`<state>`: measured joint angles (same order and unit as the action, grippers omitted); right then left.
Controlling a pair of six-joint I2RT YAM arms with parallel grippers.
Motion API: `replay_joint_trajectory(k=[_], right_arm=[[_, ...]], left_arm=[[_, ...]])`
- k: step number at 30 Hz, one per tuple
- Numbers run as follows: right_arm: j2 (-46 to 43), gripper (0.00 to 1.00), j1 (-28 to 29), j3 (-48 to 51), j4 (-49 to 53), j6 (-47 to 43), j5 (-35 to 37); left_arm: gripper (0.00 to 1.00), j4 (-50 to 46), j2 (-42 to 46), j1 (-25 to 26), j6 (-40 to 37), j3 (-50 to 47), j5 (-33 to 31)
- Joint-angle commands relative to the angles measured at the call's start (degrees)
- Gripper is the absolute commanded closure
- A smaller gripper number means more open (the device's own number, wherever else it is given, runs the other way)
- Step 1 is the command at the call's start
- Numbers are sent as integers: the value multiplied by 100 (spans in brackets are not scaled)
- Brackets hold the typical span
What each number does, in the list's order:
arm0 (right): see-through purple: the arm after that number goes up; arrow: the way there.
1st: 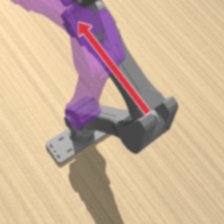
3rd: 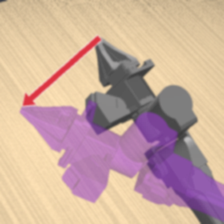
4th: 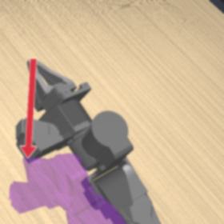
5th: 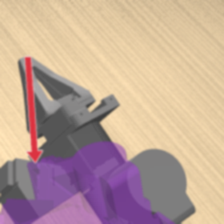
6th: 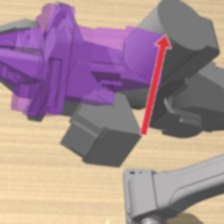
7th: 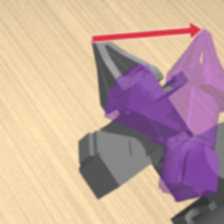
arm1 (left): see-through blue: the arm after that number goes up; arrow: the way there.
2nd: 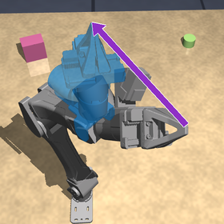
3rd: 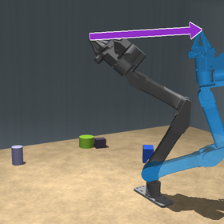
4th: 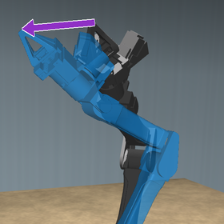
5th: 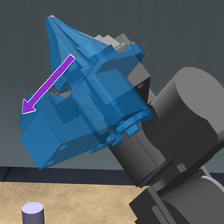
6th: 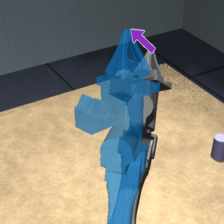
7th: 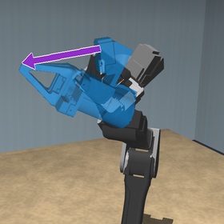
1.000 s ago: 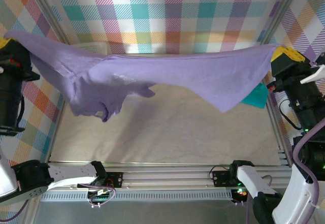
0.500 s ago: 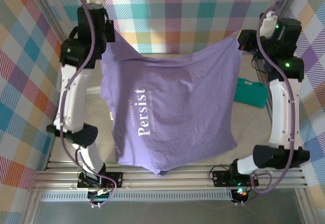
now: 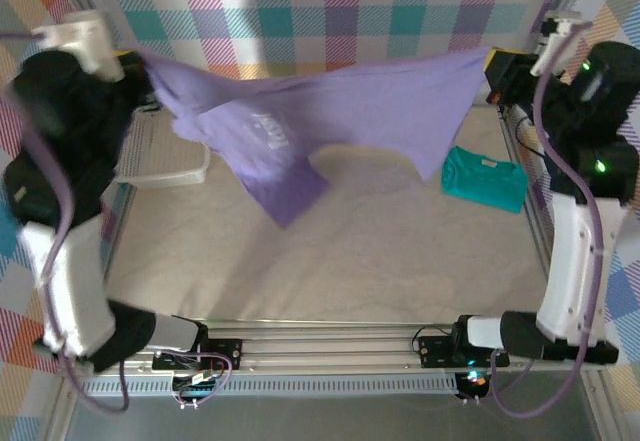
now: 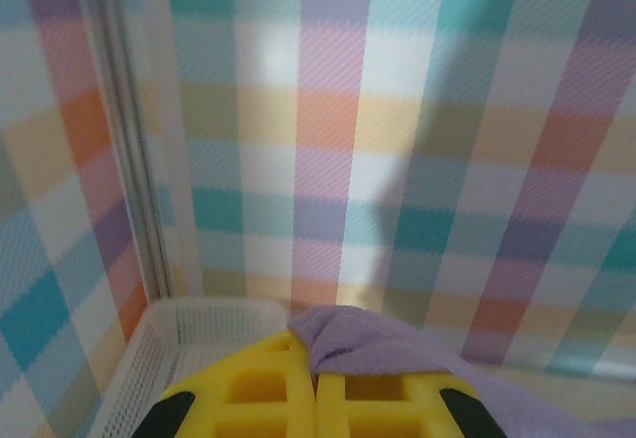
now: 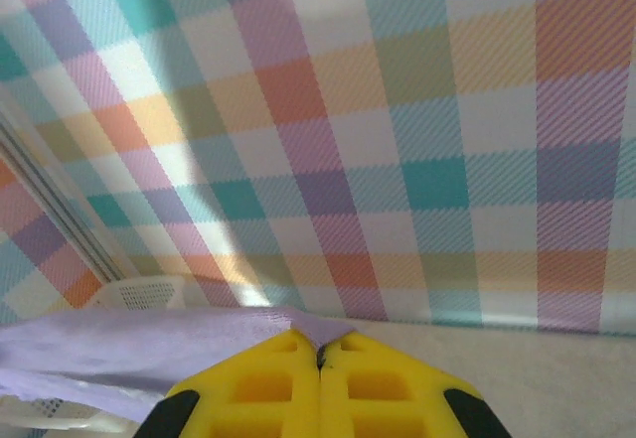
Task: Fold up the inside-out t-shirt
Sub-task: Flatten out the T-shirt at the center of the table.
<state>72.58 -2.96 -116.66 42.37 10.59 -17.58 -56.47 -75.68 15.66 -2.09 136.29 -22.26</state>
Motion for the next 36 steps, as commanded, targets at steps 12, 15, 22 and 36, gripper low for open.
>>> replay_joint_trajectory(k=[12, 15, 22, 36], right_arm=[[-1198, 100, 9, -1523, 1040, -188, 178], [-1024, 100, 10, -1823, 1126, -219, 172], [-541, 100, 11, -1242, 660, -297, 120], [2962, 100, 231, 340, -1904, -279, 361]], left_arm=[[100, 363, 1204, -8, 259, 1033, 592], [100, 350, 804, 15, 184, 1370, 344], [100, 575, -487, 114, -147, 1180, -209], [100, 1971, -4357, -556, -174, 829, 473]])
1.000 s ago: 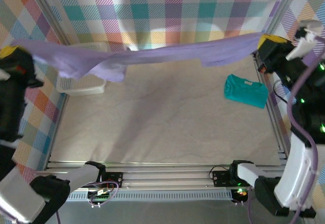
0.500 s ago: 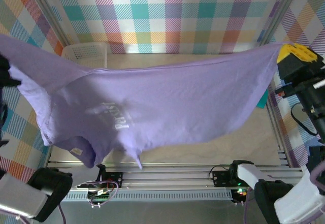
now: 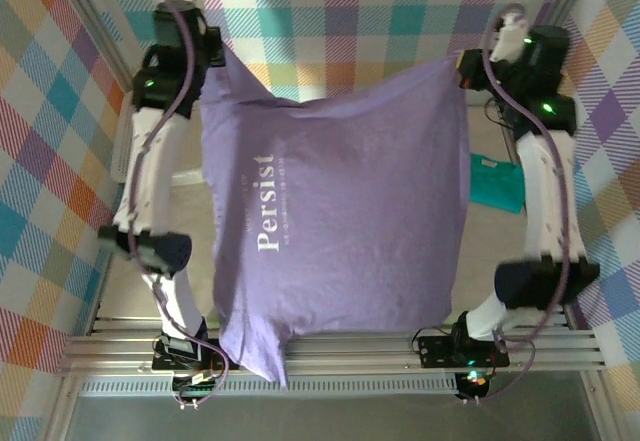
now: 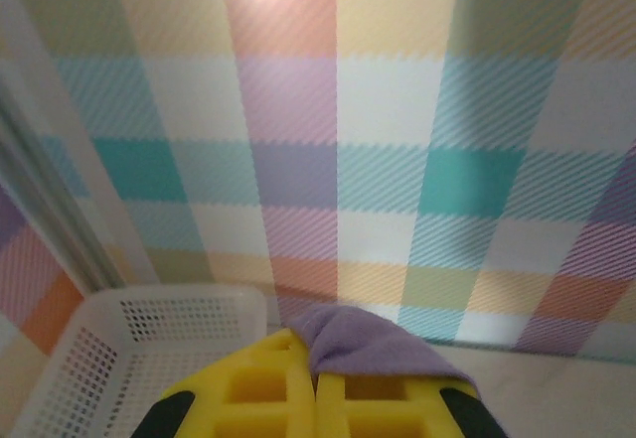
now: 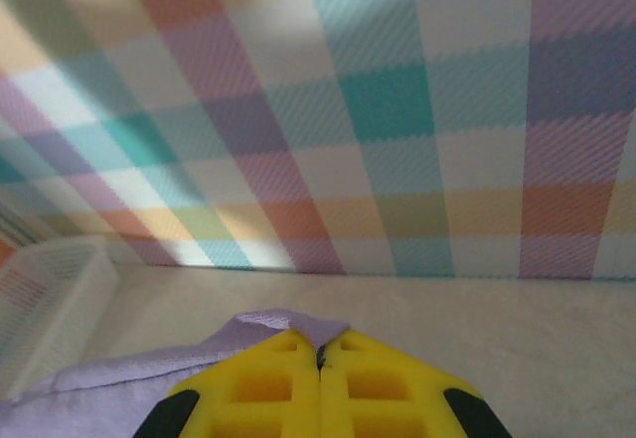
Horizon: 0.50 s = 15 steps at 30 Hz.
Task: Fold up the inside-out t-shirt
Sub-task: Flatten out the T-shirt at the center of the table.
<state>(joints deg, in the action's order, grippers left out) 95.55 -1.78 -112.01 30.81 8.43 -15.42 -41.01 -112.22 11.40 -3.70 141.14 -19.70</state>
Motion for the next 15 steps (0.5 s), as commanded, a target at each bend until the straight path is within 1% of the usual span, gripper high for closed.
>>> replay_joint_trajectory(k=[1, 3, 4, 5, 6, 7, 8, 9, 10, 12, 13, 15], right_arm=[[1348, 99, 141, -470, -790, -61, 224], [2519, 92, 158, -1342, -642, -20, 390], [3278, 85, 152, -2103, -409, -22, 412], [4072, 78, 161, -3099, 19, -6, 480], [4748, 75, 162, -4085, 462, 23, 495], [5492, 72, 170, -5287, 915, 1, 532], [6047, 68, 178, -6217, 1302, 16, 565], [6302, 67, 178, -6707, 1523, 32, 539], [6329, 66, 181, -6764, 1687, 30, 520], [5851, 66, 255, -5928, 1783, -117, 564], [5404, 65, 328, -5178, 1694, -276, 626], [4327, 64, 504, -3334, 1158, -554, 834]], left_arm=[[95, 471, -1241, -165, 13, 639, 252], [95, 502, -2339, -249, 95, 1467, 467], [88, 503, -2931, -290, 186, 1951, 604], [79, 489, -3436, -316, 255, 2602, 808], [71, 500, -3762, -327, 275, 2902, 938], [59, 528, -3943, -331, 277, 3015, 1052], [50, 555, -3948, -328, 302, 2912, 1151], [46, 553, -3865, -329, 335, 2777, 1232], [42, 509, -3707, -331, 364, 2563, 1289], [38, 362, -3278, -329, 433, 2037, 1486], [37, 272, -2991, -311, 443, 1723, 1601], [36, 238, -2285, -265, 444, 814, 1663]])
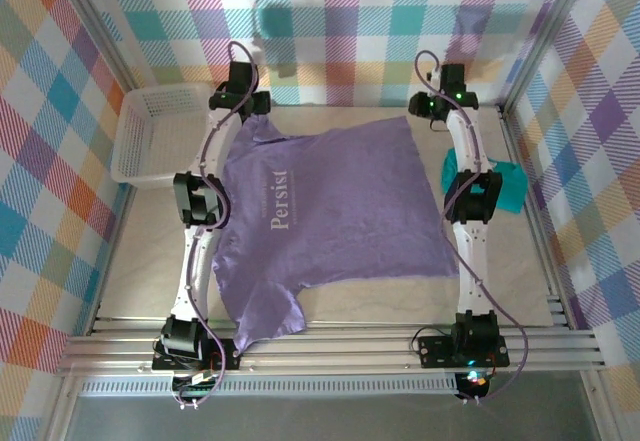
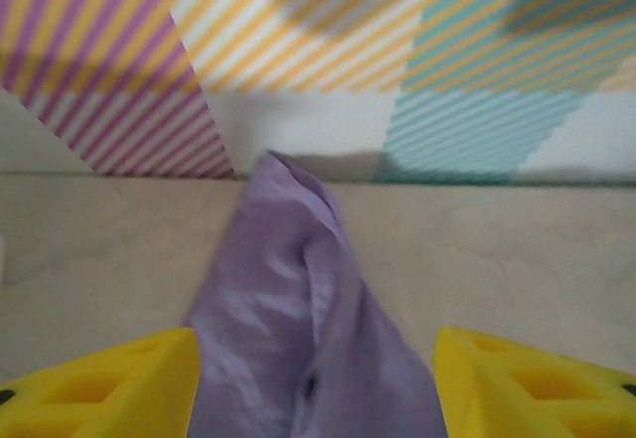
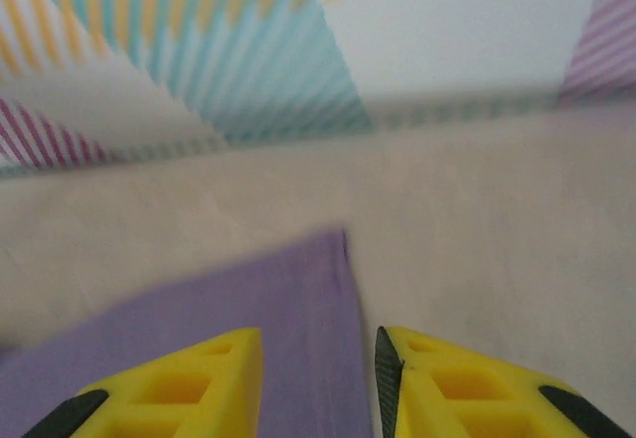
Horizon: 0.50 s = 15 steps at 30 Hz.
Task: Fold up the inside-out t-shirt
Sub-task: Flatten out the T-shirt at the center of the table, then move the T-shirt to the center of the table.
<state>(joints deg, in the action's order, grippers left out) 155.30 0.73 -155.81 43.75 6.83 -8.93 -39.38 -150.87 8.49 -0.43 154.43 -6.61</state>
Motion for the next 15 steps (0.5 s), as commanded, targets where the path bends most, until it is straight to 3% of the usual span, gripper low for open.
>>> replay_joint_trajectory(k=[1, 4, 6, 9, 15], right_arm=[[-2311, 62, 325, 2106, -565, -468, 279], [-3807, 58, 375, 4143, -869, -313, 295], [-4619, 53, 458, 5287, -765, -56, 374], [-5674, 49, 611, 6971, -614, 530, 700], [-7406, 49, 303, 9826, -19, 1513, 826]], left_arm=[[36, 284, 2109, 74, 106, -1292, 332], [34, 1385, 3828, 203, 348, -3956, 202], [34, 1939, 4931, 206, 931, -5474, 239], [34, 2294, 5880, 255, 1706, -7034, 548], [33, 2214, 7066, 881, 2268, -9085, 993]])
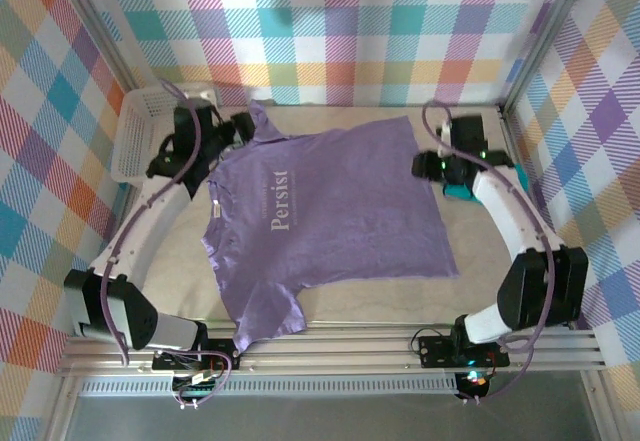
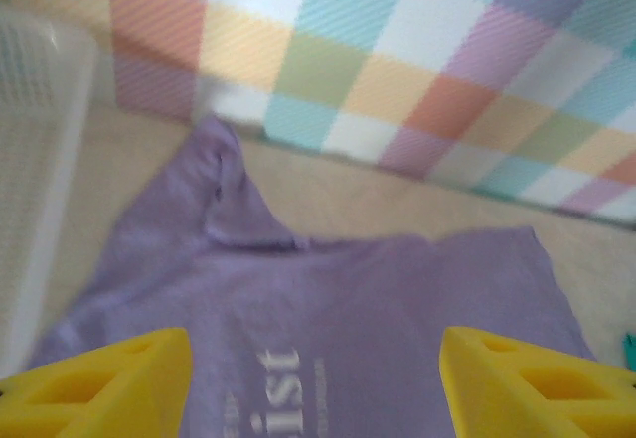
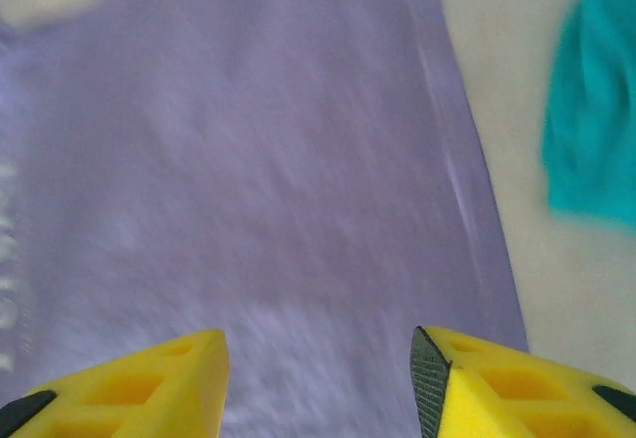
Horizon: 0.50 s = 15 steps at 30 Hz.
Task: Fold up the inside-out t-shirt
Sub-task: Move the T-shirt to the center of the table.
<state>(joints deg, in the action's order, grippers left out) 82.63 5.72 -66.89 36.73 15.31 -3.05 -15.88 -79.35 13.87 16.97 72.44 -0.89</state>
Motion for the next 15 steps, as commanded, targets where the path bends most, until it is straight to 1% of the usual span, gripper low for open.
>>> replay_joint_trajectory(k=[1, 3, 7, 11, 15], right_arm=[[-359, 48, -302, 1226, 804, 816, 255], [-834, 48, -534, 1781, 991, 1106, 240], [-1231, 49, -748, 2206, 1432, 1473, 359], [-992, 50, -747, 2213, 1583, 1748, 696], [-570, 50, -760, 2477, 1330, 2001, 540]], left_arm=[[33, -195, 65, 463, 585, -1102, 476], [33, -234, 382, 730, 763, -1548, 459], [32, -184, 704, 1031, 919, -1977, 553], [32, -309, 656, 1081, 802, -1967, 465], [32, -330, 534, 1084, 705, -1864, 469]])
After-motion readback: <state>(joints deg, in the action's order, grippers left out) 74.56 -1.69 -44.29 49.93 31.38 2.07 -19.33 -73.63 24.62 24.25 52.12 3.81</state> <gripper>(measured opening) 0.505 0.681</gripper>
